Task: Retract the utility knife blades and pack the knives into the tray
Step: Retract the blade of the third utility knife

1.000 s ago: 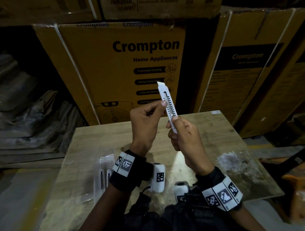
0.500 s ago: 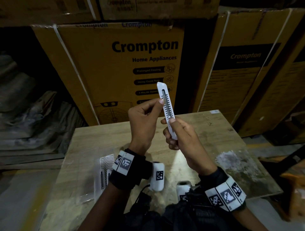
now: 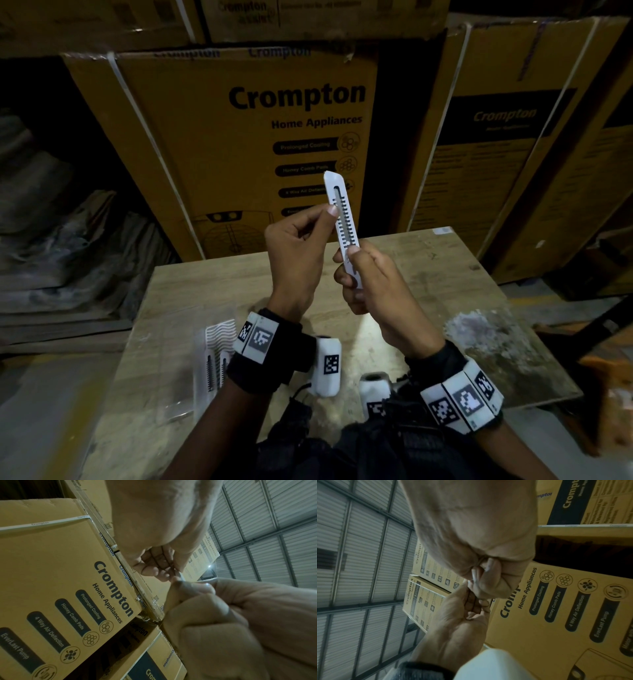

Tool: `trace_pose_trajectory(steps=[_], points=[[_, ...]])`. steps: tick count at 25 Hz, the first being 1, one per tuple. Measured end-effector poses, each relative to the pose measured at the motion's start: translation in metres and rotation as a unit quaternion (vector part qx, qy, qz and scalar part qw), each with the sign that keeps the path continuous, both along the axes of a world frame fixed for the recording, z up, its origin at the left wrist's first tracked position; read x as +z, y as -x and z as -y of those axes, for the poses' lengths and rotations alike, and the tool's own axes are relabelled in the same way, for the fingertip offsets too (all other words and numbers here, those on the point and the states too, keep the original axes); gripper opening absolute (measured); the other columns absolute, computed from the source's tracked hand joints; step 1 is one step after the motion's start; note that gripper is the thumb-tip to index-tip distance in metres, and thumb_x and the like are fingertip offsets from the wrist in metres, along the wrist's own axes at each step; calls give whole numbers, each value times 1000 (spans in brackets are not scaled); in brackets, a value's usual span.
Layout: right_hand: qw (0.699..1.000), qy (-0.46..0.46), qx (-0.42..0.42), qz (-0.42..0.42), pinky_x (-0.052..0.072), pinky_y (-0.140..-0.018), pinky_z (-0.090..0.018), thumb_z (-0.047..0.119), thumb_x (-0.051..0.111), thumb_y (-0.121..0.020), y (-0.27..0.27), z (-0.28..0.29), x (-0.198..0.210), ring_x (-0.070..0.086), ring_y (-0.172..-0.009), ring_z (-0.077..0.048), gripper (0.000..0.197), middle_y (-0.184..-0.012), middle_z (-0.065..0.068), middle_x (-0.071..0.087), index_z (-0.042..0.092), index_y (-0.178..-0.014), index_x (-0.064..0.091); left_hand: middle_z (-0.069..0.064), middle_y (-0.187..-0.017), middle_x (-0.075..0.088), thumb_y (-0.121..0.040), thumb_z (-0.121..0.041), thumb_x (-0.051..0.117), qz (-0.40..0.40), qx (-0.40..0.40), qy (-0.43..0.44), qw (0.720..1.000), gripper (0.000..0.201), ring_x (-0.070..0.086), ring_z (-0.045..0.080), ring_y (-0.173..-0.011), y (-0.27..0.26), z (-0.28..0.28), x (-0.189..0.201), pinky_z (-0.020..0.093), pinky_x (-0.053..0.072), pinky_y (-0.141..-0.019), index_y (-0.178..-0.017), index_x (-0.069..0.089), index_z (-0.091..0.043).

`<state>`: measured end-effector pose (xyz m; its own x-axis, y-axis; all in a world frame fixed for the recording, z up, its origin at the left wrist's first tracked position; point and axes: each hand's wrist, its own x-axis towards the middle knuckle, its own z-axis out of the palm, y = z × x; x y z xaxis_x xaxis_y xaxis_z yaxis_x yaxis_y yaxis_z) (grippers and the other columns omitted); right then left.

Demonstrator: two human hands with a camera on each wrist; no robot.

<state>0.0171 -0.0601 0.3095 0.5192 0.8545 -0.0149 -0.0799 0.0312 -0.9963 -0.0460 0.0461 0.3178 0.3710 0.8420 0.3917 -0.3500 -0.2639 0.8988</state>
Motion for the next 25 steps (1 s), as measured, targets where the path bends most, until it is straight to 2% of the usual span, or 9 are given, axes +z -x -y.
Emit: trace_pose_trajectory(steps=[5,8,10,17,21,25], points=[[1000,-16,17,-3,25,-45,-21,22,32,-109,4,2,-2,31,-46,-5,24,-69,4,45,17,-105,55,-4,-94,80,-93,-6,70,-6,4,-1,1000,14,77,9,-88,2,1,1,23,60,-74,-104,78,-3],[999,-25,31,-7,28,-45,-21,20,32,-110,4,6,0,33,-47,-5,25,-71,3,46,18,-109,56,1,-96,81,-93,-7,70,-6,3,6,1000,15,77,15,-91,3,1,1,34,64,-78,-104,78,-2],[999,-23,28,-8,28,-45,-20,19,32,-109,4,8,2,32,-46,-6,25,-70,3,46,18,-111,56,3,-97,81,-94,-7,70,-3,2,11,1000,14,78,18,-92,2,3,1,36,64,-78,-104,78,-2],[999,-24,13,-46,23,-45,-22,19,34,-108,8,14,6,28,-48,-7,27,-69,2,45,20,-109,61,-1,-93,80,-94,-10,70,-17,-10,16,1000,13,71,-1,-76,5,6,4,13,51,-62,-102,79,-5],[998,-26,31,-57,26,-45,-21,23,35,-109,15,18,4,34,-50,-9,33,-72,0,53,26,-110,68,-2,-92,80,-93,-14,72,-35,-32,35,998,14,71,0,-76,15,3,0,13,50,-62,-103,80,-6],[998,-24,23,-61,37,-47,-27,19,36,-110,25,22,0,45,-52,-16,30,-85,-14,69,18,-125,62,-2,-84,78,-91,-12,74,-38,-25,47,998,9,65,-4,-64,24,1,-4,11,48,-57,-98,80,-8]])
